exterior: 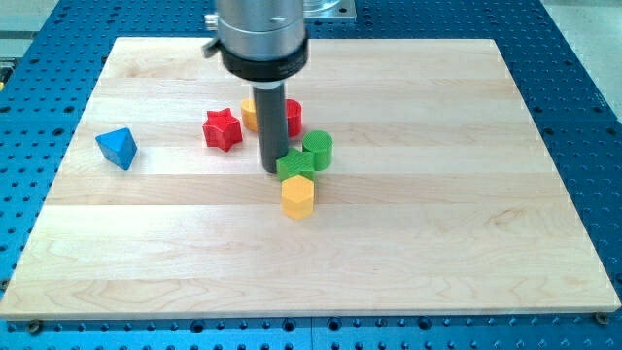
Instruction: Push cube into red star
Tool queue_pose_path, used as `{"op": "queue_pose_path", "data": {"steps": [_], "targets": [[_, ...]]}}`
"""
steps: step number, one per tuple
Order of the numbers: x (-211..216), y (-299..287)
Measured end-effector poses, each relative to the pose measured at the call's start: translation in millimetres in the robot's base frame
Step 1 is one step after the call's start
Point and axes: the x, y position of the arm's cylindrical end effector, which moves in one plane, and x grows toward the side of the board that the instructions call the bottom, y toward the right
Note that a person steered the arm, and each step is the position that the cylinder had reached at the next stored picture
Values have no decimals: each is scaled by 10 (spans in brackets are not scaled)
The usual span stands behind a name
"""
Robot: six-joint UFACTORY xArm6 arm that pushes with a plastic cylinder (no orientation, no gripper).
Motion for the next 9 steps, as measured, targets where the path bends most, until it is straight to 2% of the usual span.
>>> {"op": "queue_pose_path", "data": {"steps": [2, 3, 4, 5, 6, 8, 9], "targets": [[-103, 439], [-271, 423], [-333, -77], [-193, -388], [-197, -462], [-642, -417], [-714, -475]]}}
